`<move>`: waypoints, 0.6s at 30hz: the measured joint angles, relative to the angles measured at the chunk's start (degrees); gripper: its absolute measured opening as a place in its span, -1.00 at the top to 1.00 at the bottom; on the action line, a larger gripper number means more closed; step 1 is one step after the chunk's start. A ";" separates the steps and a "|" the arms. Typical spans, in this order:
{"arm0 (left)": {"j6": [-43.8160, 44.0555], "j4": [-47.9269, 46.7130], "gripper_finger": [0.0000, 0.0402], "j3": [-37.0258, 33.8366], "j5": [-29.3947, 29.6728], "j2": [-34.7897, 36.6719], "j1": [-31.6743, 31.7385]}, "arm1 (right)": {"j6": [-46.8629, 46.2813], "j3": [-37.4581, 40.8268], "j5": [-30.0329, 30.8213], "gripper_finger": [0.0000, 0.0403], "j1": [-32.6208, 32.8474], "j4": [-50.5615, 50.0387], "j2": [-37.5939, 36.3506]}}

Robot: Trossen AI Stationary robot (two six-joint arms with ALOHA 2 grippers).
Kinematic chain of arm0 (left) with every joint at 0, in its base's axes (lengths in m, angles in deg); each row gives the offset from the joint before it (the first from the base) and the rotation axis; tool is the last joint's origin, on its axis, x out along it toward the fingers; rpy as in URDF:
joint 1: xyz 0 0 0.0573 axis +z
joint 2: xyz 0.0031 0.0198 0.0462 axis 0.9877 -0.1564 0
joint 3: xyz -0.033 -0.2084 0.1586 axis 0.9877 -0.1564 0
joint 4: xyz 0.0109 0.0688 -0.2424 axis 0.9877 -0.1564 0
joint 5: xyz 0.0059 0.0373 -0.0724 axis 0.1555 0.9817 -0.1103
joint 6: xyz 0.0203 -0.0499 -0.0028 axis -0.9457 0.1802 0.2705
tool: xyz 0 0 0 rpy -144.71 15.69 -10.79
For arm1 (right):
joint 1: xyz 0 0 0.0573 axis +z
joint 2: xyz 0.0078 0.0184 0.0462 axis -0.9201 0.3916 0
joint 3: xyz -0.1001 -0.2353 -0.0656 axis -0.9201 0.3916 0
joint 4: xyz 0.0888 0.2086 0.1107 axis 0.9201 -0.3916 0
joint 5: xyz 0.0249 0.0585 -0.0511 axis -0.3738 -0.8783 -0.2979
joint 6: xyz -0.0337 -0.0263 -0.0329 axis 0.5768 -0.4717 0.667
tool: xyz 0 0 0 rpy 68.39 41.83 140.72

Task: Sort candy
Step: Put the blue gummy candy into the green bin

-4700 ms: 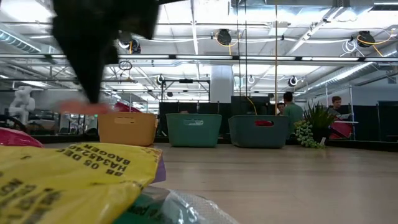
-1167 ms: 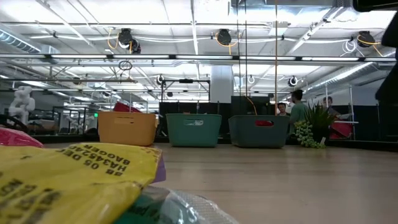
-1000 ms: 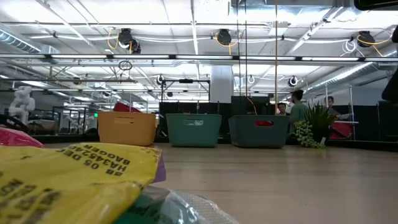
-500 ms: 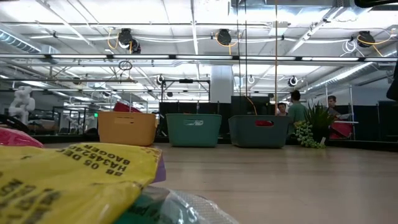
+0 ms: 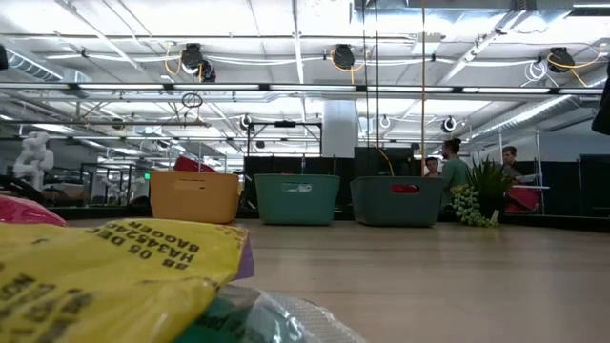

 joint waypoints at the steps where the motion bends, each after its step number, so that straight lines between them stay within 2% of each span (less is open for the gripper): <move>1: -0.40 0.79 0.42 0.00 -0.59 -0.50 0.02 | 0.00 0.00 0.02 -0.01 0.00 0.00 0.00; 7: -1.36 1.34 0.42 -0.35 -1.28 -3.40 0.07 | 0.00 0.00 0.02 -0.01 0.00 -0.04 0.00; 13: 0.51 3.74 0.43 -3.95 -3.71 -4.29 0.17 | 0.00 0.00 0.02 -0.01 0.00 -0.04 0.00; 15: 1.25 3.73 0.49 -4.29 -4.20 -4.27 0.21 | 0.00 0.00 0.02 -0.01 0.00 -0.04 0.00; 18: 1.23 3.16 0.69 -4.41 -4.30 -4.08 0.57 | 0.00 0.00 0.02 -0.01 0.00 -0.05 0.00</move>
